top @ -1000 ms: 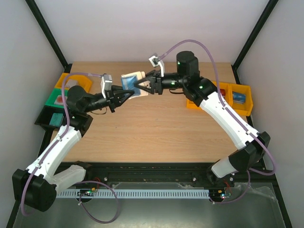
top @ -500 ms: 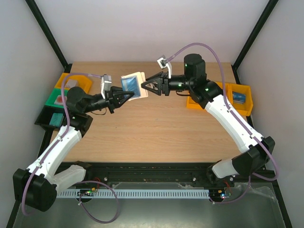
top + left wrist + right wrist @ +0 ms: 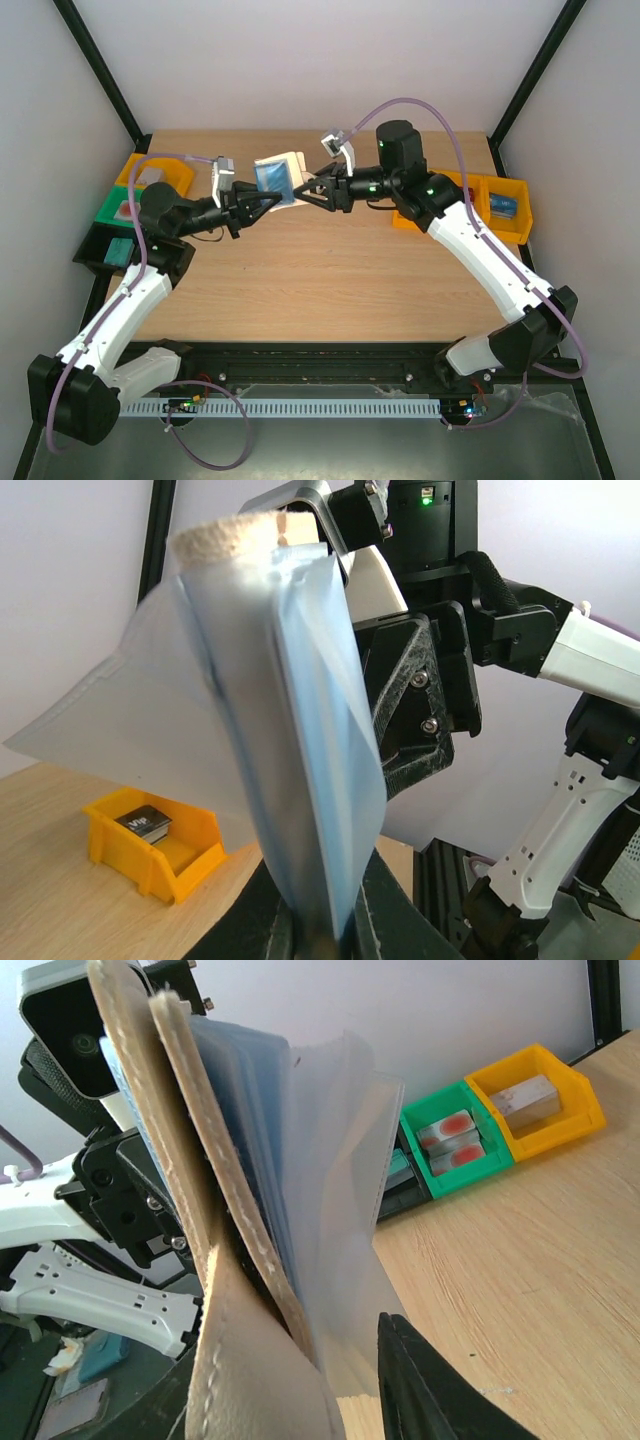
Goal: Take the credit cards out of the card holder
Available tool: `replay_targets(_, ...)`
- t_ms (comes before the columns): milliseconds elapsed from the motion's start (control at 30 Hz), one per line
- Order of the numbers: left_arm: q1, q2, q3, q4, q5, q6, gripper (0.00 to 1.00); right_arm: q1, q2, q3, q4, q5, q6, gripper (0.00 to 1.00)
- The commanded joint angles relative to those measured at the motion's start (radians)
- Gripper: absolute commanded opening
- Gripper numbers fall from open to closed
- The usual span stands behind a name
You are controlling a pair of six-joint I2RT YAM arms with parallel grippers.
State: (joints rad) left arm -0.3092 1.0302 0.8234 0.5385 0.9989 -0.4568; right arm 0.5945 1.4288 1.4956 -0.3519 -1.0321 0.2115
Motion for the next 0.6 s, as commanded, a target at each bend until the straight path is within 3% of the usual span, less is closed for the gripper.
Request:
replay_targets(0,0.001,-0.006,0.007,0.075,0.033,0.0,0.02,0.005,0.008,-0.005,-0.043,0.064,-0.034,0.34)
replay_targets(567,-0.026,0.007,0.004,0.075,0.061,0.011,0.02,0.061,0.071,0.048,0.08,0.017,0.031,0.41)
